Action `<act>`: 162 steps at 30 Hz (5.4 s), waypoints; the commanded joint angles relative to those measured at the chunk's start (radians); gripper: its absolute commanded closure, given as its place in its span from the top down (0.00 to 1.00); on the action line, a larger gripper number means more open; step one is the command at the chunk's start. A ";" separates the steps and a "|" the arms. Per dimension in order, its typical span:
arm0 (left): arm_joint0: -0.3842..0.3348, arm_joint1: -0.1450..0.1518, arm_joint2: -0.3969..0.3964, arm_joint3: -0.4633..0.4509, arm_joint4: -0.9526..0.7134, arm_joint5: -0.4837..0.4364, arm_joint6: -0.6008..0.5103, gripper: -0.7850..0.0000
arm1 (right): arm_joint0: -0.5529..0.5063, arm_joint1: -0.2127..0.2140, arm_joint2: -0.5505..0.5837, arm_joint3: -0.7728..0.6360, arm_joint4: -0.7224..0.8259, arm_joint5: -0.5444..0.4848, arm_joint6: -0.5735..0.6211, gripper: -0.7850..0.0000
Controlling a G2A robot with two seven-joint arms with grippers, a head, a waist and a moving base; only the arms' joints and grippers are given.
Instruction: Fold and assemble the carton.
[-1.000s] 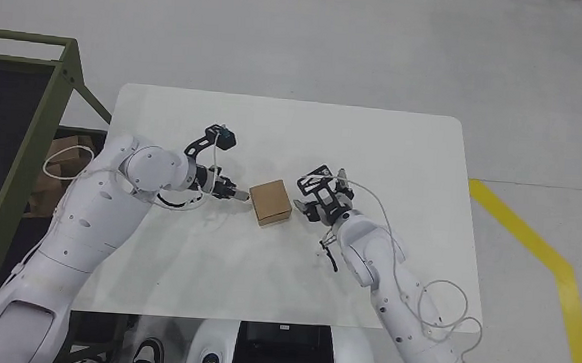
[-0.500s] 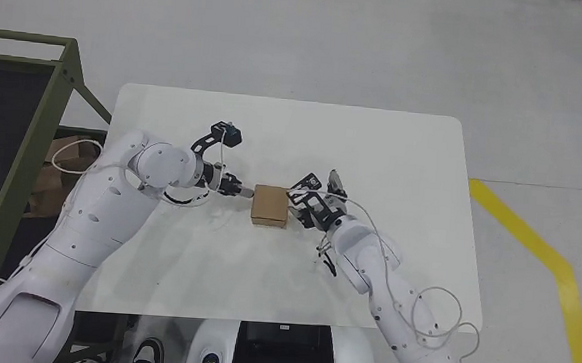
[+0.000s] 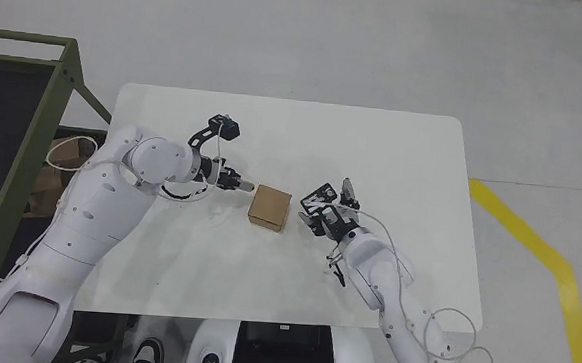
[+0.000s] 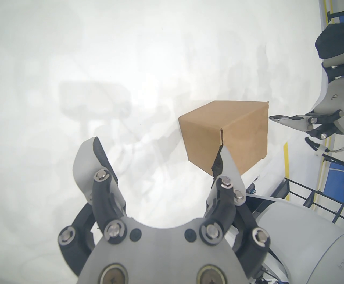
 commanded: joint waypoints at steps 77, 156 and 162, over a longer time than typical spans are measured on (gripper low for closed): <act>-0.003 -0.015 0.126 -0.082 0.116 -0.111 0.003 0.92 | 0.467 -0.003 -0.239 0.734 0.020 -0.526 -0.816 1.00; 0.236 0.065 -0.267 -0.263 -0.129 -0.185 0.105 1.00 | 0.306 0.079 -0.120 0.337 0.072 -0.499 -0.587 0.00; 0.236 0.065 -0.267 -0.263 -0.129 -0.185 0.105 1.00 | 0.306 0.079 -0.120 0.337 0.072 -0.499 -0.587 0.00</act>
